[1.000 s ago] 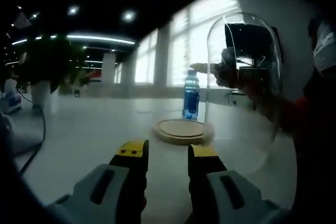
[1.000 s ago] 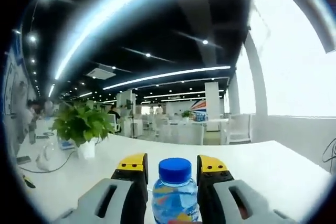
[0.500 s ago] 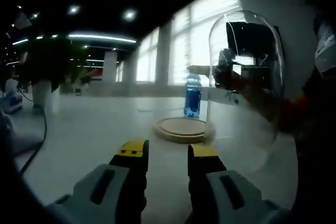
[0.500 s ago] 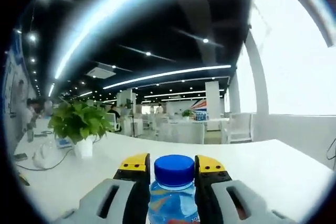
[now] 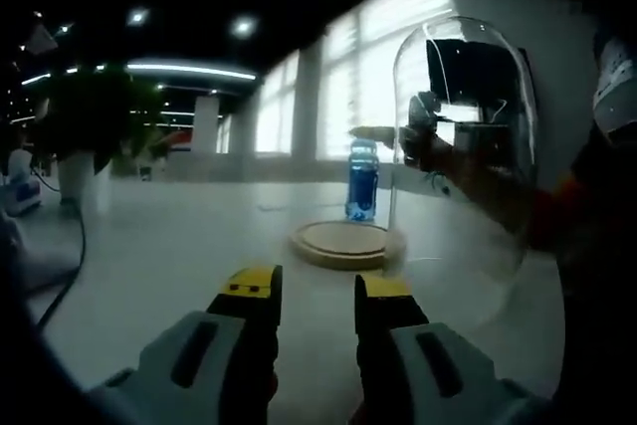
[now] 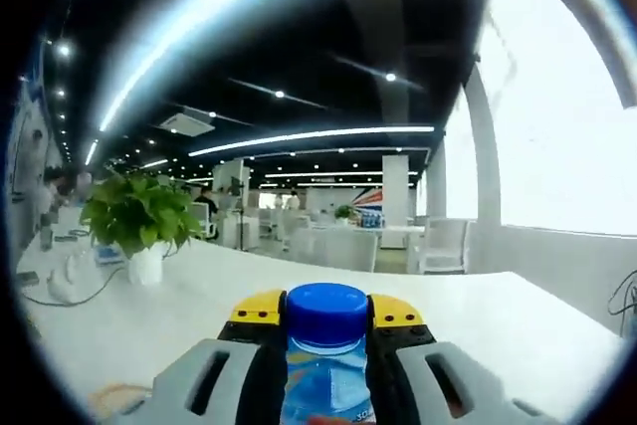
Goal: Open the cover put in the Mizone put the cover back on
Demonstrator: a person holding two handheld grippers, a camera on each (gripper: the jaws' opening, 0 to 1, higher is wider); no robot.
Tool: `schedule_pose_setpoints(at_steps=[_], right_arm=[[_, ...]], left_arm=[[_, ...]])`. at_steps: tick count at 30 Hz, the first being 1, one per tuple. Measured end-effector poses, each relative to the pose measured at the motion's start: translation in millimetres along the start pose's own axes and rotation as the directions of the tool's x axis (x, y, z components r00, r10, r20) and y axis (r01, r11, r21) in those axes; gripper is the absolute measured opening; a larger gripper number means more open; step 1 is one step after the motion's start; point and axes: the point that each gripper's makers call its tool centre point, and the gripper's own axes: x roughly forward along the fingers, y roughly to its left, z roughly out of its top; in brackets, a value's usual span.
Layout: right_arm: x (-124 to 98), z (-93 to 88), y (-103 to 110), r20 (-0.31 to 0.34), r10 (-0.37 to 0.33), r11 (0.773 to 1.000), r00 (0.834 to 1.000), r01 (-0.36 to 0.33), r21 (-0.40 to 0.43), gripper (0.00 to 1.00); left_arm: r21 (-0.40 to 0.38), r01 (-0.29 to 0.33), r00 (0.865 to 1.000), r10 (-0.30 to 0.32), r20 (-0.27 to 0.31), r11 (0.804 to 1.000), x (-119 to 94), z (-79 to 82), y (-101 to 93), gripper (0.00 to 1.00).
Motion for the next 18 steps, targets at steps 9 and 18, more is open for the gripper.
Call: schedule_pose_setpoints(at_steps=[9, 18], right_arm=[[-0.3, 1.7, -1.1, 0.006, -0.020, 1.000, 1.000, 0.020, 0.002, 0.24], [-0.6, 2.4, -0.2, -0.001, -0.011, 1.000, 1.000, 0.011, 0.017, 0.23]], left_arm=[[0.001, 0.006, 1.000, -0.006, 0.004, 1.000, 0.0, 0.7, -1.0, 0.22], [0.006, 0.000, 1.000, 0.000, -0.001, 1.000, 0.6, -0.1, 0.8, 0.23]])
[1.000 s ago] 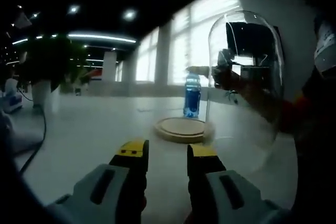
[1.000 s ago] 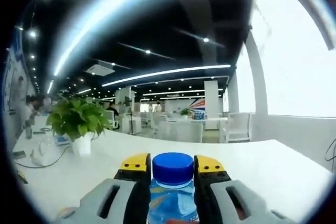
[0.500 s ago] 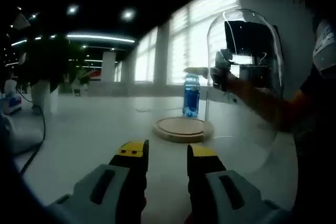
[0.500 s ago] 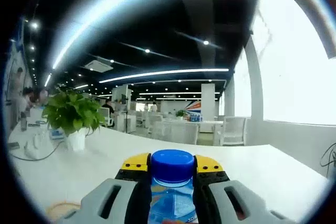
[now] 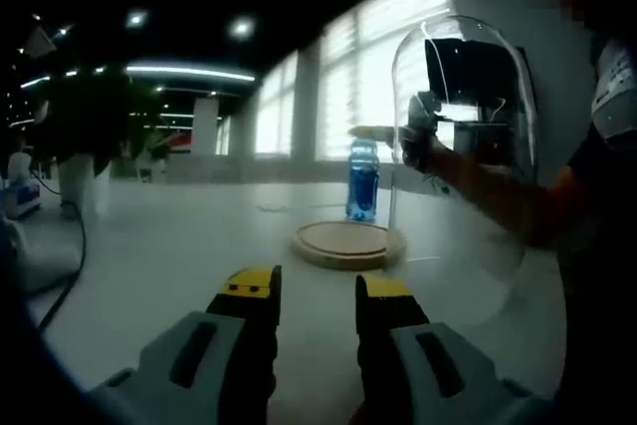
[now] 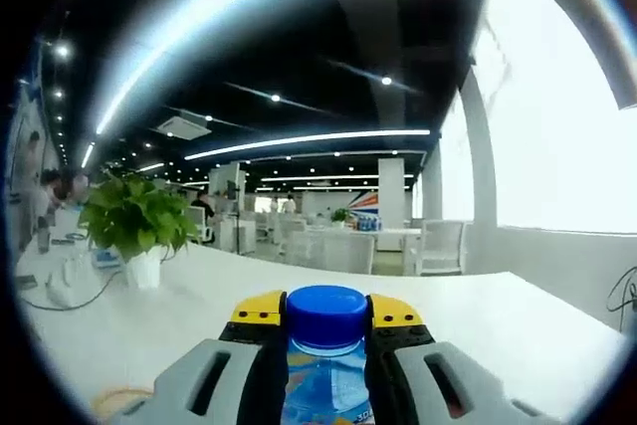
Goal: Open the cover put in the Mizone put the cover back on
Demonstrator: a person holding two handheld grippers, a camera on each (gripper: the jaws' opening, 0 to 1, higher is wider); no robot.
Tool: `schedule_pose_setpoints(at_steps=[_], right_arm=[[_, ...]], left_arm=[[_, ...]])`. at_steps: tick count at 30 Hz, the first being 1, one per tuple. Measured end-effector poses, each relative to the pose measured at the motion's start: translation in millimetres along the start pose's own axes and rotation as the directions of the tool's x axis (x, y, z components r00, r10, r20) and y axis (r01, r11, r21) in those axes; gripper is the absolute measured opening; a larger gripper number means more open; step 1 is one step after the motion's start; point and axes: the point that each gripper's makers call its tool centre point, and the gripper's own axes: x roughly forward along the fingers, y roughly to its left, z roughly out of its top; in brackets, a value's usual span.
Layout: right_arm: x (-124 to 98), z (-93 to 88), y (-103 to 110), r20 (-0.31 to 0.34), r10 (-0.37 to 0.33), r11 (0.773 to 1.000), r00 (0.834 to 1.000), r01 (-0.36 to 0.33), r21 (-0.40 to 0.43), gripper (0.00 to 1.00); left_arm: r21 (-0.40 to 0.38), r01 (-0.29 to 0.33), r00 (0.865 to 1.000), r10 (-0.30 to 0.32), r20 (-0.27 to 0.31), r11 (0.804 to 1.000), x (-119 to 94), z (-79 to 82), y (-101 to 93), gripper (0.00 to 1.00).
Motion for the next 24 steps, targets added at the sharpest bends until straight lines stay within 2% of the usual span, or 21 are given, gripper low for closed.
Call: schedule_pose_setpoints(at_steps=[2, 16, 24], right_arm=[[0, 0.7, 4, -0.008, 0.025, 1.000, 1.000, -0.025, -0.006, 0.23], [-3, 3.1, 13, -0.025, 0.053, 0.998, 0.998, -0.053, -0.017, 0.23], [-11, 18.3, 18, 0.003, 0.063, 0.997, 0.998, -0.062, -0.041, 0.23]], left_arm=[[0.002, 0.001, 1.000, -0.001, -0.005, 1.000, 0, -0.9, -0.1, 0.23], [-0.002, 0.002, 1.000, -0.002, -0.003, 1.000, 0, -0.5, 0.5, 0.23], [-0.003, -0.002, 1.000, 0.002, -0.001, 1.000, 0, -0.2, 1.3, 0.23]])
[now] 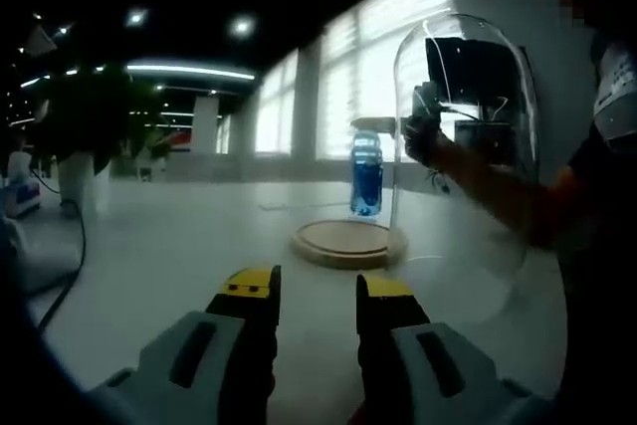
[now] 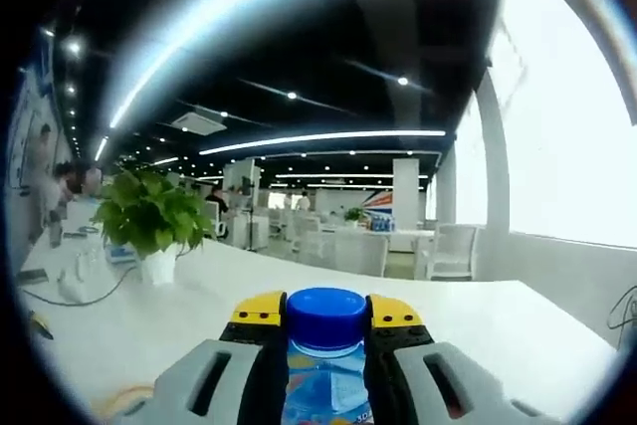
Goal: Open the cover put in the Mizone put the cover back on
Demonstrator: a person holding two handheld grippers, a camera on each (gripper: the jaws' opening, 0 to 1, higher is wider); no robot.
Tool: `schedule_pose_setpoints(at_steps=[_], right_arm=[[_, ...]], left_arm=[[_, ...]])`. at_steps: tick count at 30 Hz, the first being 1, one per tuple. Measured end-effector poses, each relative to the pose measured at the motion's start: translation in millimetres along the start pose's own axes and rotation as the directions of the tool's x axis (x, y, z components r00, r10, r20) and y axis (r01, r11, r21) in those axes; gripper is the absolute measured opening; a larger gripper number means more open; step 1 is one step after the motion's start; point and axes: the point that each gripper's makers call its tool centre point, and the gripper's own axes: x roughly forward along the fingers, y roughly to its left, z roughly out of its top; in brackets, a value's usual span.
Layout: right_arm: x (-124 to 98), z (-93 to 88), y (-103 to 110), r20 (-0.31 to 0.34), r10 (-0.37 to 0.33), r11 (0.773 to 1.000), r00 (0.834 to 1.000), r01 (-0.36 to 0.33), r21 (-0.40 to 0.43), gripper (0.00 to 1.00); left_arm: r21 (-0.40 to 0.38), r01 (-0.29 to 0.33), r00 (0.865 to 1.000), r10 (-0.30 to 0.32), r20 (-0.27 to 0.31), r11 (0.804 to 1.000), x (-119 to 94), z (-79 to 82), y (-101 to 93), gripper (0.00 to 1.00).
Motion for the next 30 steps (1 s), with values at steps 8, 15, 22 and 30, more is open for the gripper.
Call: schedule_pose_setpoints(at_steps=[8, 15, 22, 30], right_arm=[[-7, 16.7, 20, 0.024, 0.056, 0.998, 0.998, -0.055, -0.026, 0.23], [-15, 36.8, 50, 0.055, 0.155, 0.988, 0.986, -0.155, 0.005, 0.23], [-22, 41.3, 87, 0.032, 0.280, 0.960, 0.960, -0.279, -0.025, 0.23], [-26, 42.9, 111, 0.040, 0.358, 0.933, 0.933, -0.359, 0.007, 0.23]], left_arm=[[0.005, -0.001, 1.000, 0.001, -0.006, 1.000, 0, -1.3, 0.7, 0.23], [0.006, -0.009, 1.000, 0.009, -0.011, 1.000, 1, -2.5, 2.7, 0.23], [0.002, -0.008, 1.000, 0.008, -0.011, 1.000, 1, -2.6, 2.6, 0.23], [0.004, -0.013, 1.000, 0.013, -0.012, 1.000, 1, -2.8, 3.3, 0.23]])
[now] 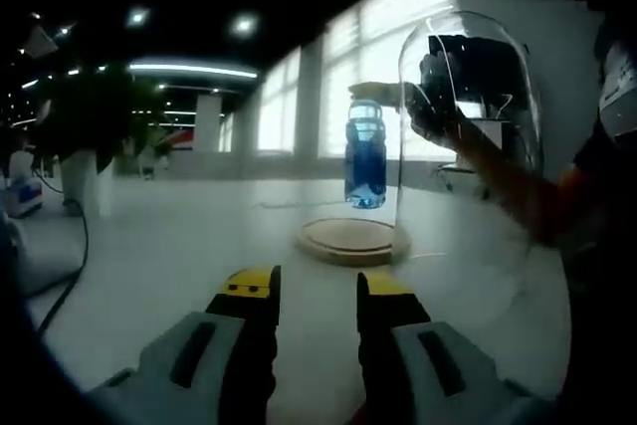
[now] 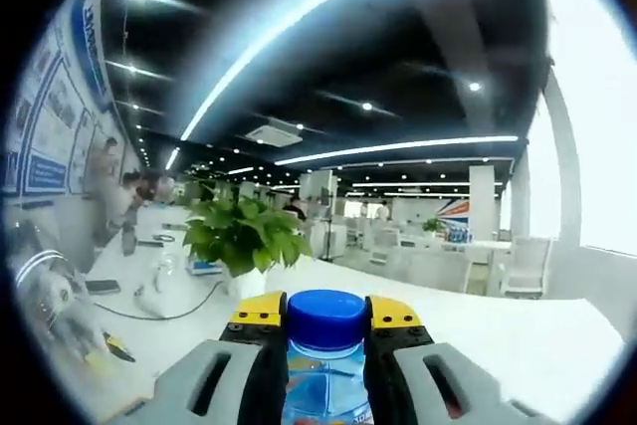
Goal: Open the cover put in the Mizone put the cover back on
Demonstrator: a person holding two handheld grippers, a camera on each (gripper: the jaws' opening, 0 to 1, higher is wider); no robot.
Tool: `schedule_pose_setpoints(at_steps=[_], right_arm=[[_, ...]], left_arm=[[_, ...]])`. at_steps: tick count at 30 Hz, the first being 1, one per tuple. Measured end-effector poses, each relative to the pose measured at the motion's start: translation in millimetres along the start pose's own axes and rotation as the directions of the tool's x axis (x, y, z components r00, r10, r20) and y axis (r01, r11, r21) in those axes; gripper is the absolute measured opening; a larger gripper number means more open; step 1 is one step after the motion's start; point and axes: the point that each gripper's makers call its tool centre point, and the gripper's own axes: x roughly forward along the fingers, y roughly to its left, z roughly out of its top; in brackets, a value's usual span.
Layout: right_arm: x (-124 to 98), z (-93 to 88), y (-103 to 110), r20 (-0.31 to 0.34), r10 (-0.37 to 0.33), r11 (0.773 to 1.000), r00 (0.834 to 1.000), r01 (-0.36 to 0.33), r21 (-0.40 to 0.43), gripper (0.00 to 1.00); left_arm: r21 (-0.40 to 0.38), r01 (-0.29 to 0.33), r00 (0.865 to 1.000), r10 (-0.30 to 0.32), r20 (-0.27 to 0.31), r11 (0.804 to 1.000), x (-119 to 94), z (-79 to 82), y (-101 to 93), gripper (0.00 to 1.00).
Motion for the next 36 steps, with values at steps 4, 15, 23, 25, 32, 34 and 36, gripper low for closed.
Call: schedule_pose_setpoints(at_steps=[4, 15, 23, 25, 32, 34, 36], right_arm=[[2, 1.1, 14, 0.000, 0.033, 0.999, 0.999, -0.033, 0.003, 0.23], [9, -5.2, 46, -0.016, 0.114, 0.994, 0.993, -0.114, 0.005, 0.23], [7, -9.0, 60, -0.025, 0.174, 0.984, 0.984, -0.174, 0.024, 0.23], [7, -11.9, 62, -0.031, 0.183, 0.983, 0.983, -0.182, 0.033, 0.23], [11, -18.7, 66, -0.044, 0.202, 0.978, 0.978, -0.200, 0.052, 0.23], [11, -20.8, 67, -0.051, 0.201, 0.979, 0.978, -0.198, 0.051, 0.23], [11, -21.9, 68, -0.047, 0.199, 0.979, 0.979, -0.196, 0.058, 0.23]], left_arm=[[0.007, -0.007, 1.000, 0.007, 0.005, 1.000, -1, 0.8, 1.4, 0.23], [0.003, -0.003, 1.000, 0.003, 0.004, 1.000, -1, 0.4, 1.1, 0.23], [0.000, 0.003, 1.000, -0.003, 0.004, 1.000, -1, 0.4, 0.6, 0.23], [0.000, 0.002, 1.000, -0.002, 0.005, 1.000, -1, 0.5, 0.8, 0.23], [0.009, -0.002, 1.000, 0.002, 0.006, 1.000, -1, 0.8, 1.2, 0.23], [0.009, -0.002, 1.000, 0.002, 0.006, 1.000, -1, 0.7, 1.3, 0.23], [0.012, -0.003, 1.000, 0.003, 0.005, 1.000, -1, 0.7, 1.5, 0.23]])
